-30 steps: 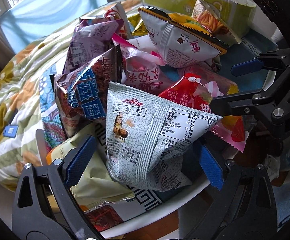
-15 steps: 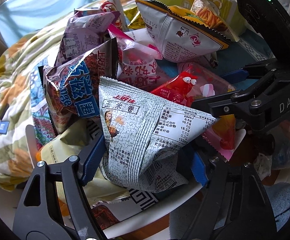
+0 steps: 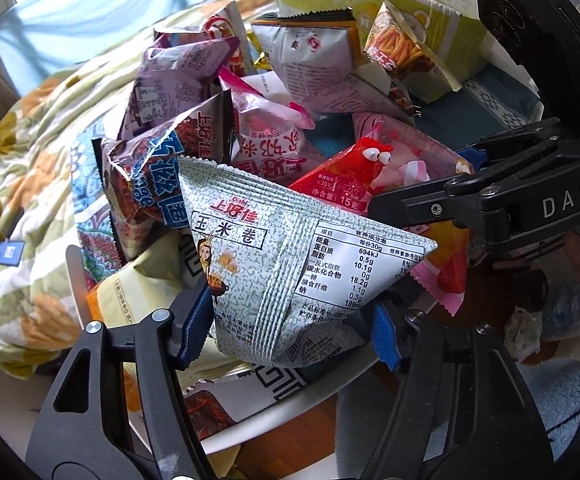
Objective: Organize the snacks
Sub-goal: 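Grasp the silver corn-roll bag with the left tool while the right tool grasps the pink cotton-candy bag, then carry both bags over the yellow box and open both tools to drop them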
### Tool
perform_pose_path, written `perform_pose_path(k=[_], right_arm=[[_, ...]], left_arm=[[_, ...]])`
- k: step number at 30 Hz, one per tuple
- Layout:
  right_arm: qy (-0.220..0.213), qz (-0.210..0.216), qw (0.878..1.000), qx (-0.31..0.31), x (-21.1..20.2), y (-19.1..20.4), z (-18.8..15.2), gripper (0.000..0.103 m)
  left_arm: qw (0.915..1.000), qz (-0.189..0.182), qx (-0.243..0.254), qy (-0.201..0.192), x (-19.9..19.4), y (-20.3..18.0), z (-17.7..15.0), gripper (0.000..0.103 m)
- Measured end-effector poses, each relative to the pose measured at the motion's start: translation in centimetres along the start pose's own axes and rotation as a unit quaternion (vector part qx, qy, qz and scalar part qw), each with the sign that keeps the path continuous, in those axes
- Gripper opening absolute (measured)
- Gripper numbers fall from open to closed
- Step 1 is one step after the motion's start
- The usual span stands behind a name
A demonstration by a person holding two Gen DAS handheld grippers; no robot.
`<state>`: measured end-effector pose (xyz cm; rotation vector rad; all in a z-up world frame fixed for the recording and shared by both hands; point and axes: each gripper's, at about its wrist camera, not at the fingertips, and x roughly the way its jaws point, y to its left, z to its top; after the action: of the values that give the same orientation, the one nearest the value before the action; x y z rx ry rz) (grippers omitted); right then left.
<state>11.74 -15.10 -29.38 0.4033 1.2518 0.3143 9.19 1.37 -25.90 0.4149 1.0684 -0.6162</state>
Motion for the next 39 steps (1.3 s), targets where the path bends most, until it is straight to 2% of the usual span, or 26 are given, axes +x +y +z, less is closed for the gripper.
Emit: perform_pose_path(k=[8,10,13,19,24,30,36,39], right_arm=[[-0.032,-0.001,0.999,-0.008,-3.8,2.1,-0.7,0.069],[-0.041,-0.003,0.999,-0.01,-5.2,1.6,-0.7,0.069],[-0.061,-0.014,0.998,-0.008,-6.4,2.9,-1.0,0.069],[-0.111,-0.034,0.993,-0.002,-11.1,2.7,-0.6,0.069],[-0.146,-0.057,0.988,-0.011,-15.0,1.7,1.7,0.069],[-0.182,-0.094,0.979,-0.014,-19.8,-2.7,5.6,0.069],[-0.2,-0.096,0.975,-0.012,-23.6,-9.0,10.4,0.069],[-0.204,-0.097,0.974,-0.016,-24.7,-11.9,12.6,0.069]], left_arm=[[0.9992,0.011,-0.011,-0.036,-4.4,-0.4,-0.1,0.062],[0.9987,0.015,-0.015,-0.046,-5.5,-0.3,0.2,0.062],[0.9977,0.019,-0.027,-0.059,-6.8,-0.1,1.1,0.062],[0.9941,0.036,-0.026,-0.099,-9.6,-0.1,4.3,0.062],[0.989,0.049,-0.026,-0.137,-11.2,-1.0,9.2,0.062],[0.9827,0.064,-0.035,-0.171,-11.3,-3.3,17.7,0.062],[0.9823,0.043,-0.063,-0.172,-7.8,-5.8,27.9,0.062],[0.9844,0.04,-0.075,-0.154,-4.7,-6.8,32.8,0.062]])
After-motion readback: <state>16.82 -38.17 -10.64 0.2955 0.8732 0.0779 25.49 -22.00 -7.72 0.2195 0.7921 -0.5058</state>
